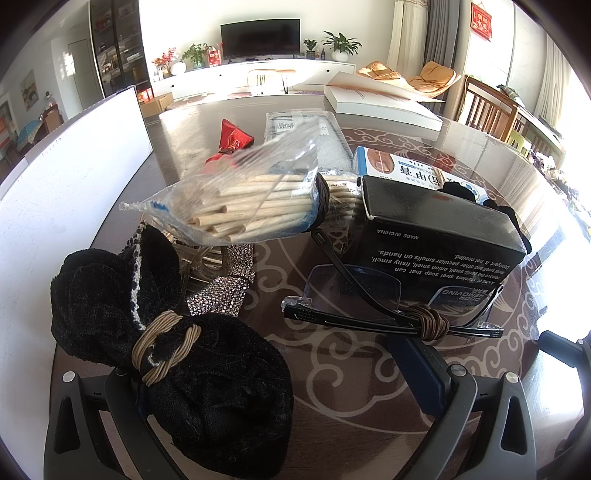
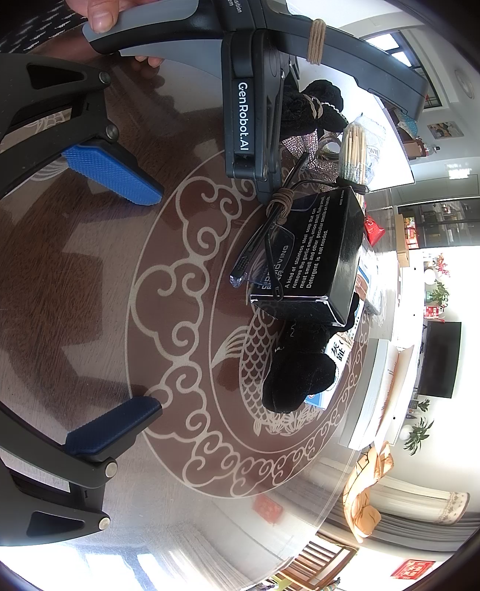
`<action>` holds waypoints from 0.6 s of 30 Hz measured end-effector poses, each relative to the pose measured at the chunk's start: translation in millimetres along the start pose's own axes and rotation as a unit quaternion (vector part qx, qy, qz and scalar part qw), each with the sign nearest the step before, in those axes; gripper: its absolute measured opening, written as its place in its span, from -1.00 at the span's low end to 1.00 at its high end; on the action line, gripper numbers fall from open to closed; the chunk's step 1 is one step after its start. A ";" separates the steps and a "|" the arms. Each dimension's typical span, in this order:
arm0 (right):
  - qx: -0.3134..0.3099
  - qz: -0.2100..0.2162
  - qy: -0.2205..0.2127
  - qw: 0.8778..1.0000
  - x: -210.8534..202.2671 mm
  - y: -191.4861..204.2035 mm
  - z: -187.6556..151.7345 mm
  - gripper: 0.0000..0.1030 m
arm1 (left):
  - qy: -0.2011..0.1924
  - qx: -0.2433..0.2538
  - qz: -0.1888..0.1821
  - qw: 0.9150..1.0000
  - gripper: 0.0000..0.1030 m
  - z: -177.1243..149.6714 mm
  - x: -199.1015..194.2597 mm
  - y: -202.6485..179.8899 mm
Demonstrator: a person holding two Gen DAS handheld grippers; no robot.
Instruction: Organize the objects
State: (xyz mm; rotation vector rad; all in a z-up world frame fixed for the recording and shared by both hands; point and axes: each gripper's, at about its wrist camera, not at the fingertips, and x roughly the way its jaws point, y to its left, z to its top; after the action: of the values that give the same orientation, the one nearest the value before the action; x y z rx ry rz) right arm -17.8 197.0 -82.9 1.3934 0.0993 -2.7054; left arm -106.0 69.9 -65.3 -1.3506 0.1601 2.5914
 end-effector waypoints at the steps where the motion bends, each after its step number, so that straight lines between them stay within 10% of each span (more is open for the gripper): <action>1: 0.000 0.000 0.000 1.000 0.1 0.0 0.0 1.00 | 0.000 0.000 0.000 1.000 1.00 -0.1 -0.2 0.0; 18: 0.000 0.000 0.000 1.000 -0.1 -0.1 -0.1 1.00 | 0.000 0.000 0.000 1.000 1.00 -0.2 0.5 -0.3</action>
State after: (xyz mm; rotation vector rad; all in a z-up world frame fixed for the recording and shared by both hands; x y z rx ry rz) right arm -17.7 197.1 -82.9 1.3933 0.0992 -2.7054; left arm -106.0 70.2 -65.8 -1.3505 0.1596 2.5916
